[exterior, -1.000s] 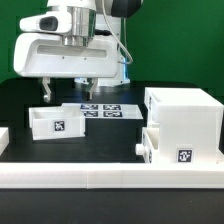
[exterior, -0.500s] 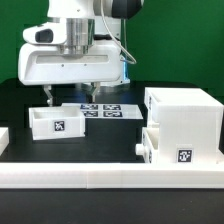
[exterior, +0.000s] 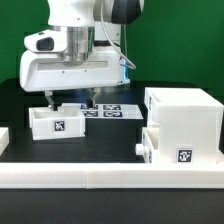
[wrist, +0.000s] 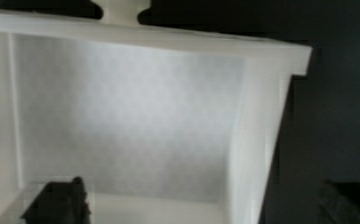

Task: Assemble drawer

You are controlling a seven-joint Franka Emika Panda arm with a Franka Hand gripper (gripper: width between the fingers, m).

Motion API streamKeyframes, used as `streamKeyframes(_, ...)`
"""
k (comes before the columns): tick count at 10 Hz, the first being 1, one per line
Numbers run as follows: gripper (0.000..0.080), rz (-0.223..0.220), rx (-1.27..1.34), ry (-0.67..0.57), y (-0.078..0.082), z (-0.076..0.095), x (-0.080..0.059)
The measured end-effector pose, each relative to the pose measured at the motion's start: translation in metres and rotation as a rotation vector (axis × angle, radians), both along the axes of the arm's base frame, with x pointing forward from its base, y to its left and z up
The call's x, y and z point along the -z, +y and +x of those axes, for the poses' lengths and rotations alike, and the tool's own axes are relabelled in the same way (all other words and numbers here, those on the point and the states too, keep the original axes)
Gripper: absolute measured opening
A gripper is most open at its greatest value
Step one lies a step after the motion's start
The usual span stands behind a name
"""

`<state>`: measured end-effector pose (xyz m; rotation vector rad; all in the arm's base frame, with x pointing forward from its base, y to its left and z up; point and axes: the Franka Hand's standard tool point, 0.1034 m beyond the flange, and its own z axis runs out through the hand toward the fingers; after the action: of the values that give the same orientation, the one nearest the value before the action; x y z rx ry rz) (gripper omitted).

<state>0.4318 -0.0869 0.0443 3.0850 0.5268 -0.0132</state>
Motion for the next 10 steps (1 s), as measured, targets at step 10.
streamKeyframes(10,0.0649,0.004,0.000,0.054,0.000,-0.024,0.038)
